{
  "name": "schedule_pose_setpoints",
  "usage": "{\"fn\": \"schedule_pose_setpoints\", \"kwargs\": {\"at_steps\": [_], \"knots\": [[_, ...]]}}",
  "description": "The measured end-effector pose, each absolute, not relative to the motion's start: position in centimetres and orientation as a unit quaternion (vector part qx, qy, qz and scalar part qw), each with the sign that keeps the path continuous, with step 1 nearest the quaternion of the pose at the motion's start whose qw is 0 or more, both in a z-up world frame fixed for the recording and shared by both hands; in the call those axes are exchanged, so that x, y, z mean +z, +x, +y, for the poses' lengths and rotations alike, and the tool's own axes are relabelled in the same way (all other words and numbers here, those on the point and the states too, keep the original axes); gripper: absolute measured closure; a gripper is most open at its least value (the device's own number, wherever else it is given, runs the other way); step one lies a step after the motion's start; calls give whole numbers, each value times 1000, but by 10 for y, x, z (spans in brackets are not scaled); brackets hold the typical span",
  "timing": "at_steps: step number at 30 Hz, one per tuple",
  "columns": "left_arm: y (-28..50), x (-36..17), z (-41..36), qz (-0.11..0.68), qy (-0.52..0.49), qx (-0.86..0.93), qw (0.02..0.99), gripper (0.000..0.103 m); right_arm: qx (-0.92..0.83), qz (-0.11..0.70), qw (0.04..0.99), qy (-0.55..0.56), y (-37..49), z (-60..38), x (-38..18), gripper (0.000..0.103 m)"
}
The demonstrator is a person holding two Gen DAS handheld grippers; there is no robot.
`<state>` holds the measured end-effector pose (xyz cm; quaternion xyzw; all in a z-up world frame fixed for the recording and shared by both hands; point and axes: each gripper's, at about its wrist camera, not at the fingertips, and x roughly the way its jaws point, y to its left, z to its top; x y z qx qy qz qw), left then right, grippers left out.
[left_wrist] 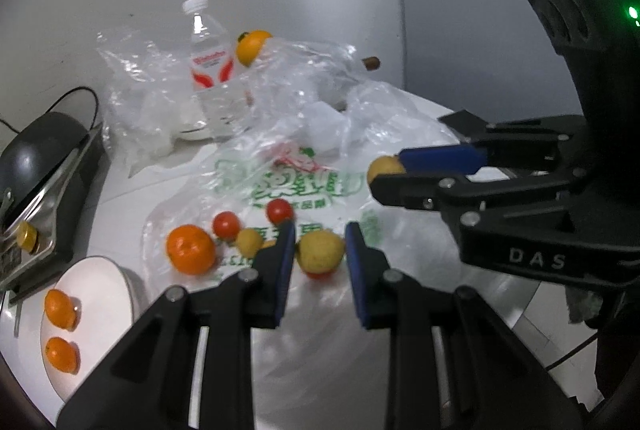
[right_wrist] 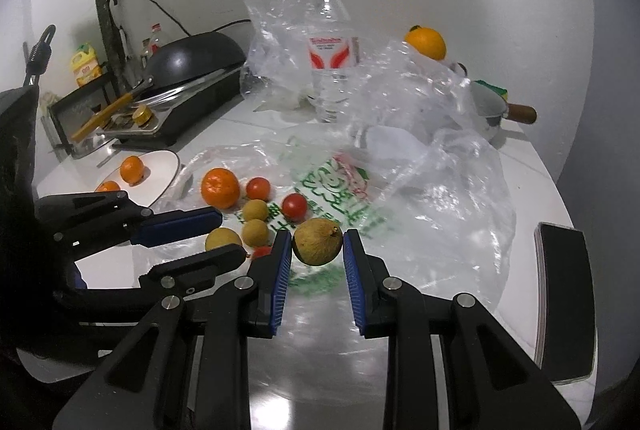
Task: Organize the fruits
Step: 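Lift the yellow fruit with the left gripper and carry it toward the plate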
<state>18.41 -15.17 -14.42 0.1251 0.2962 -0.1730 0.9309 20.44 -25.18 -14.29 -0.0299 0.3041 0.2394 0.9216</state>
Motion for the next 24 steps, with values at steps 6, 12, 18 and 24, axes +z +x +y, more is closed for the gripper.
{"fn": "schedule_pose_setpoints", "kwargs": {"at_steps": [6,12,18,24], "knots": [[178,-139,-126,289,109,-158,938,77,249,301,919,-46,200,-228,-136,75],[169,-136,-98,284,94,-139,944,77,262,300,916,-59,197,-205,-133,75],[165,-138,-72,282,84,-118,948,77,273,299,911,-73,194,-183,-131,75],[162,-138,-48,281,71,-102,952,77,282,301,907,-83,193,-166,-130,75]]}}
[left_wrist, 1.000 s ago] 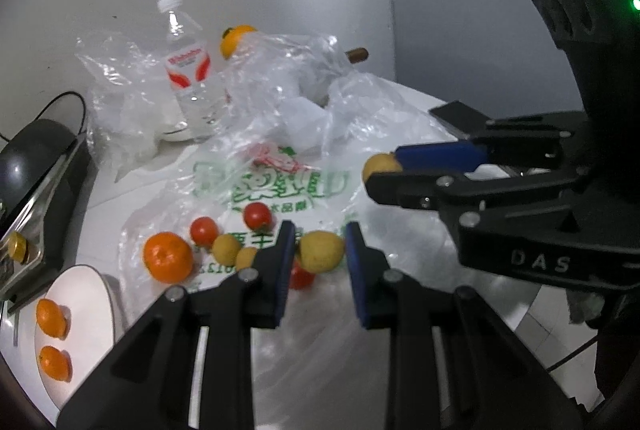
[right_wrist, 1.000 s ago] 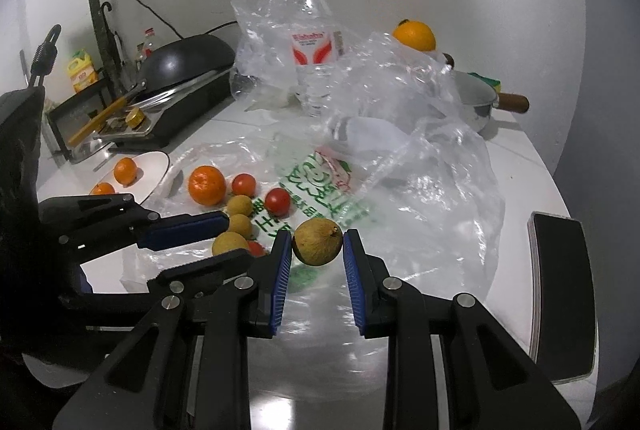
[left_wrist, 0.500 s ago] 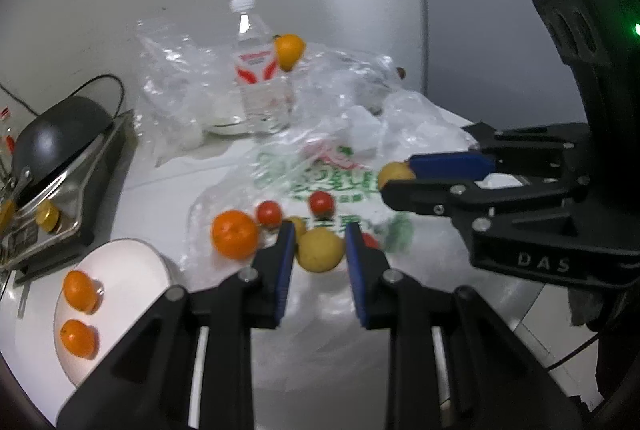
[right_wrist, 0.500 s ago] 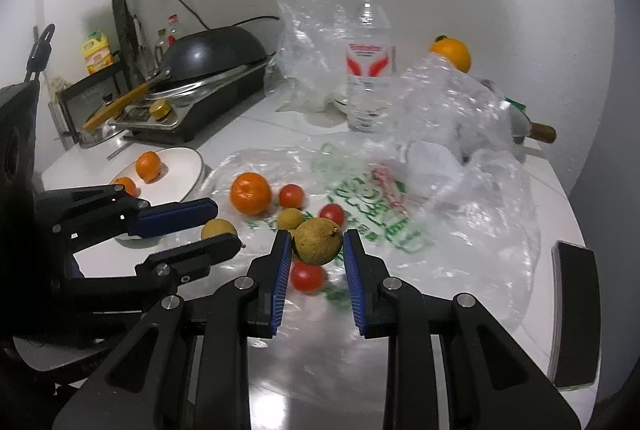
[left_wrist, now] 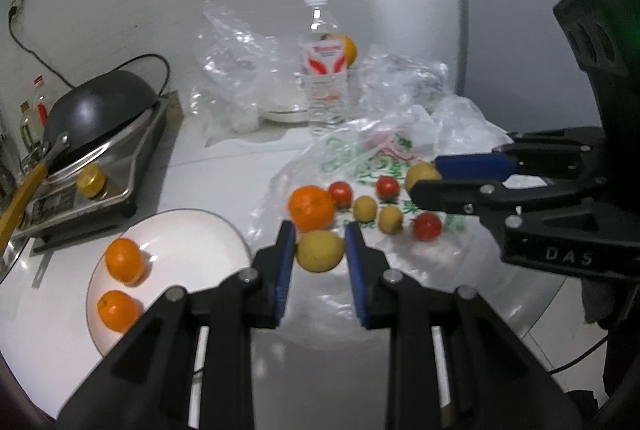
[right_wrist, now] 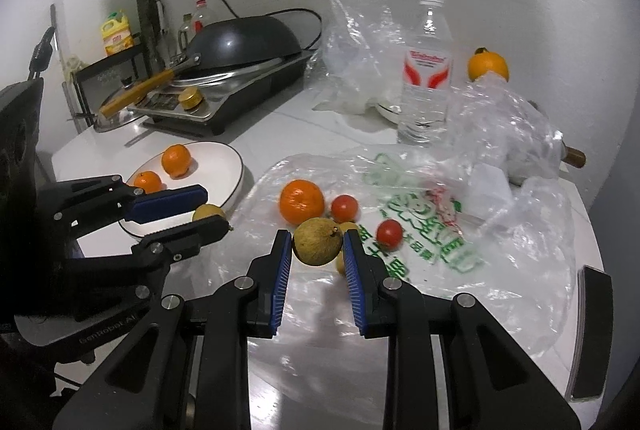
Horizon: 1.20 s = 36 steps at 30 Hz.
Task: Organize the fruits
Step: 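Lift the yellow fruit with the left gripper and carry it toward the plate, then drop the yellow fruit on the plate while the right gripper carries a pear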
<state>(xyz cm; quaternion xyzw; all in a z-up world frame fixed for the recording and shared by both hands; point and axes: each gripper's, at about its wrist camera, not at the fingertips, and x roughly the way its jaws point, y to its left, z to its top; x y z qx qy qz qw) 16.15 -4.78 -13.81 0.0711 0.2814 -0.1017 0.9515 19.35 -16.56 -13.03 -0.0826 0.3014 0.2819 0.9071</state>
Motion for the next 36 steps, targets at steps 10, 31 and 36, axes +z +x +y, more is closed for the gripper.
{"fn": "schedule_pose_setpoints", "kwargs": {"at_steps": [10,31,36], "knots": [[160,-141,-20,280,58,-81,955,77,295,305,900,-98,194,-137,-132,75],[162,-157,42,286,46,-26,957,77,313,317,886,-127,204,-88,-140,75],[166,-165,55,289,55,-3,956,77,318,321,881,-136,209,-75,-142,75]]}}
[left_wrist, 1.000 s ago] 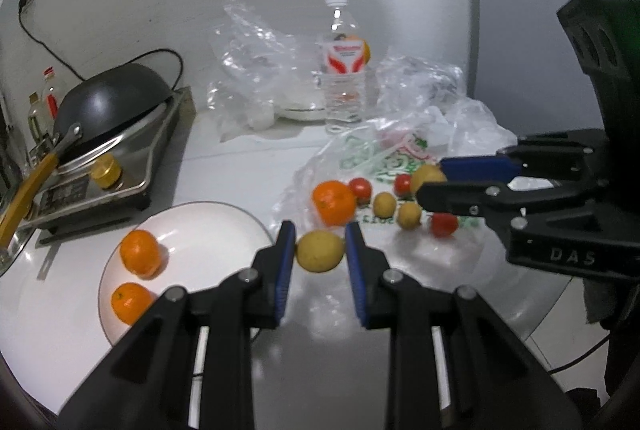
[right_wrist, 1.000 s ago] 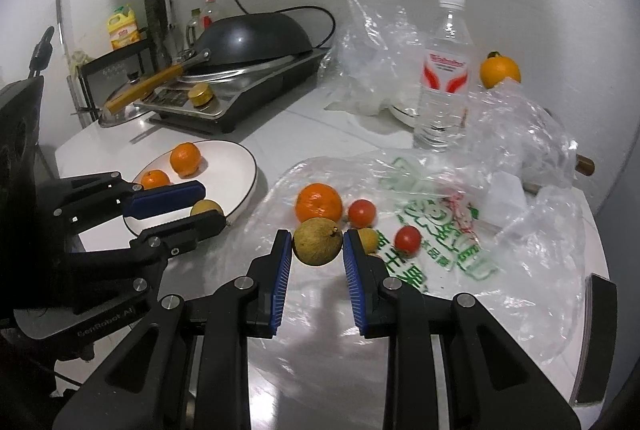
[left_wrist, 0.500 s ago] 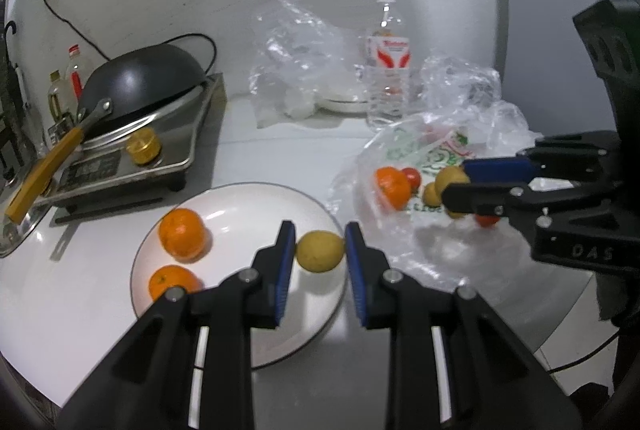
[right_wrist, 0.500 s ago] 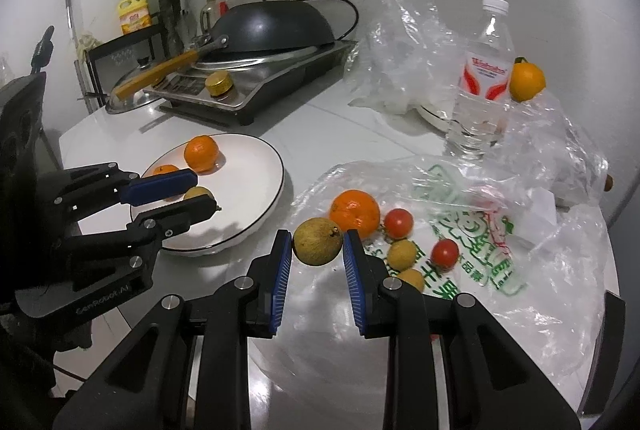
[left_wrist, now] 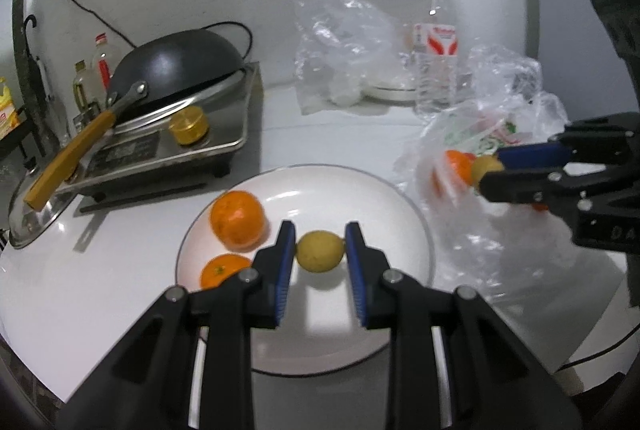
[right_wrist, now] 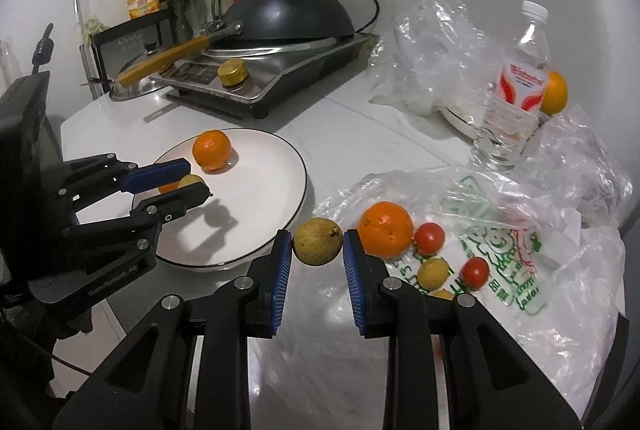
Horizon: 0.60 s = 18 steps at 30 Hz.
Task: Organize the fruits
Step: 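Drop the yellow fruit on the plate while the right gripper carries a pear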
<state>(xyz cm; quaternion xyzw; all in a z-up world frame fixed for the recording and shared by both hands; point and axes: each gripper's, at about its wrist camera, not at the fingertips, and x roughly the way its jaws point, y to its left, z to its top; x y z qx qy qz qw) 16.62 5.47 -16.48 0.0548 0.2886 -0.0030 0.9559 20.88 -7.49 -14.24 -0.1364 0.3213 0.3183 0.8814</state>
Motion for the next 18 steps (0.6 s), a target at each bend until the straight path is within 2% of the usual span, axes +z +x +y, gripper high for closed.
{"fn": "schedule_pose_setpoints", "kwargs": {"at_steps": [18], "knots": [[181,-175,81,292,43,27,955,76,337,332,869,-148,228,-41,-150,75]]}}
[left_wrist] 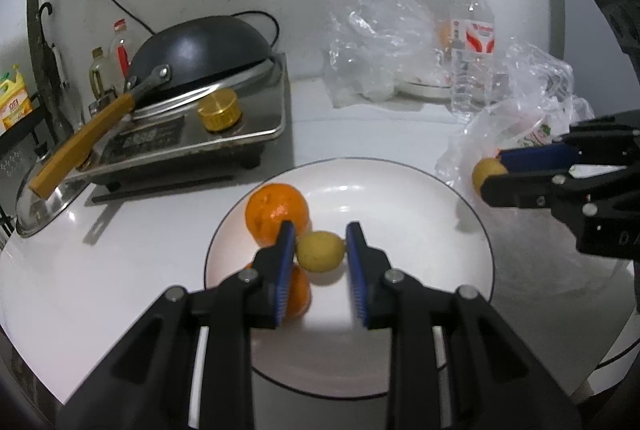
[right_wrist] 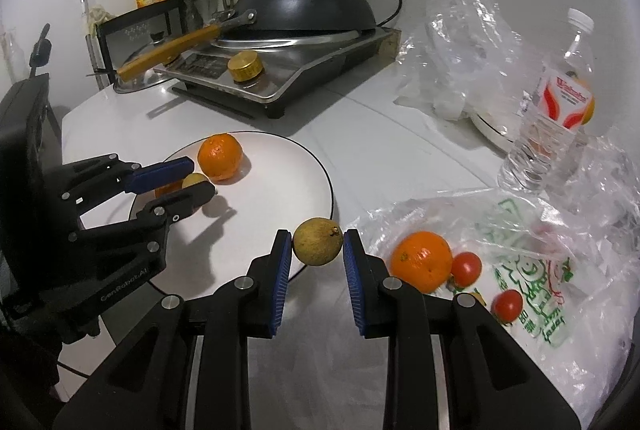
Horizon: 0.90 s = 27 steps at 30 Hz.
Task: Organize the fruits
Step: 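Drop the yellow fruit on the plate while the right gripper carries a pear, then lower the olive-green pear onto the plate and open the right gripper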
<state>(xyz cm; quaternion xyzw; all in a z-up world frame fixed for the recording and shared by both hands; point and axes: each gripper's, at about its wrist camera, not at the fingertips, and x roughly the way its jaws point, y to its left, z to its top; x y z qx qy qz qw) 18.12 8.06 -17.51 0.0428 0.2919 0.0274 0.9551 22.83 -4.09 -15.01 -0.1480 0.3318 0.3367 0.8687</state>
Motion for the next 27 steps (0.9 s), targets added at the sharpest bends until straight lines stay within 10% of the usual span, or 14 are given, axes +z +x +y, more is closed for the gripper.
{"fn": "schedule_pose_setpoints", "kwargs": {"at_steps": [27], "knots": [[152,-168,130,264,-45,36,963,71,348,339,858,-166,254,32,-160,75]]}}
